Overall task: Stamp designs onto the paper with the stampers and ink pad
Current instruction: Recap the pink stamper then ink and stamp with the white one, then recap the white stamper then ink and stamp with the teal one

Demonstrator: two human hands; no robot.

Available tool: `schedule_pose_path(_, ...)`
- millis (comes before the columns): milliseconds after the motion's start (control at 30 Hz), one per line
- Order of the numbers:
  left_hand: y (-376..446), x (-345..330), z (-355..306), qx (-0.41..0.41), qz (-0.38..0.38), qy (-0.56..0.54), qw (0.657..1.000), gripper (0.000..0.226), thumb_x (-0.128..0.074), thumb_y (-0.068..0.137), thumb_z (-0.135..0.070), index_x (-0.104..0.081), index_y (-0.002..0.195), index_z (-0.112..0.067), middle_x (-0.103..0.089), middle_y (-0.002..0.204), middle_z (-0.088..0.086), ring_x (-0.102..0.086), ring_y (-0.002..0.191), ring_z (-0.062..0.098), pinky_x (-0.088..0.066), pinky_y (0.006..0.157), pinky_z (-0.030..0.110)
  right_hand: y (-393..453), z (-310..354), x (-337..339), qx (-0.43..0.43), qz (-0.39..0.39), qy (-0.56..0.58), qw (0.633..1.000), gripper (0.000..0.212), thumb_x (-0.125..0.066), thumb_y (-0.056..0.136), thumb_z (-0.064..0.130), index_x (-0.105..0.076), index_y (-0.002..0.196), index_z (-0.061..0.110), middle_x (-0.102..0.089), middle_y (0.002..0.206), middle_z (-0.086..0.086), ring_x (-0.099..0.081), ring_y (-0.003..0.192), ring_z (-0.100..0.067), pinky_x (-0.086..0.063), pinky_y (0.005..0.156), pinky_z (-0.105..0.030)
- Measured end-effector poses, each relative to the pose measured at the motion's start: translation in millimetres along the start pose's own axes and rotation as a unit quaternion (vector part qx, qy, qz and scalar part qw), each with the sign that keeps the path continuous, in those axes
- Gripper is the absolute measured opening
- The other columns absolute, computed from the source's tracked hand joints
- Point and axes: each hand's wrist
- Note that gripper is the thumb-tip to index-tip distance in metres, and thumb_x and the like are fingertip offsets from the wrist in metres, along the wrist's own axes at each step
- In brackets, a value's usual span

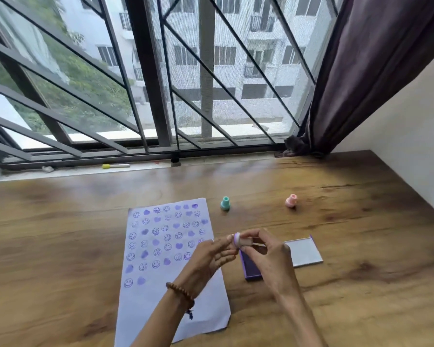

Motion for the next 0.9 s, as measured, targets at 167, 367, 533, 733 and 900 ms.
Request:
schedule_pose_path(167,4,-2,-3,-0.017,0.021,-0.007,1.0,0.019,-0.053,0.085,-0.007,-0.069,0.077,-0.008,-0.072,0.063,0.002,-0.066,0.059,0.007,-0.055,0.061,0.013,5,-1,6,0.037,0.023,-0.053,0.998,0.028,-0.069,0.076,0.005,-0.062,0.081,0.031,-0.062,0.085,0.022,-0.06,0.088,0.007,-0.045,0.072,-0.006)
schedule_pose_path(367,8,-9,-2,-0.014,0.025,-0.015,0.999,0.025,-0.052,0.085,-0.003,-0.072,0.071,-0.008,-0.073,0.064,0.003,-0.067,0.06,0.007,-0.055,0.063,0.013,19,-12,15,0.025,0.071,-0.091,0.993,0.017,-0.066,0.08,0.009,-0.065,0.094,0.019,-0.058,0.082,0.017,-0.054,0.087,0.013,-0.042,0.071,-0.003)
schedule_pose_path(533,21,-8,5,-0.01,0.02,-0.032,0.999,0.014,-0.06,0.079,-0.01,-0.069,0.089,-0.005,-0.075,0.079,0.008,-0.069,0.074,0.012,-0.057,0.072,0.016,32,-26,15,-0.049,0.082,-0.015,0.995,0.02,-0.067,0.079,0.012,-0.064,0.093,0.026,-0.065,0.087,0.008,-0.061,0.08,-0.001,-0.047,0.072,-0.009)
schedule_pose_path(733,45,-15,11,-0.065,0.018,0.026,0.997,0.029,-0.065,0.078,-0.007,-0.06,0.106,-0.004,-0.07,0.103,0.011,-0.066,0.098,0.02,-0.056,0.081,0.021,41,-49,8,-0.146,0.038,0.109,0.982,0.024,-0.073,0.074,0.013,-0.066,0.095,0.022,-0.073,0.095,0.0,-0.068,0.091,-0.011,-0.054,0.082,-0.029)
schedule_pose_path(900,80,-32,10,-0.117,-0.049,0.145,0.981,0.013,-0.064,0.079,-0.003,-0.059,0.09,-0.007,-0.069,0.093,0.018,-0.066,0.086,0.022,-0.056,0.075,0.025,70,-67,10,-0.144,0.001,0.033,0.989,0.024,-0.071,0.074,0.009,-0.065,0.089,0.028,-0.069,0.097,-0.003,-0.066,0.089,-0.012,-0.053,0.081,-0.029)
Point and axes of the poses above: each hand's wrist, its own y-axis towards the middle knuckle, its own x-axis out of the back of the hand, z = x × y
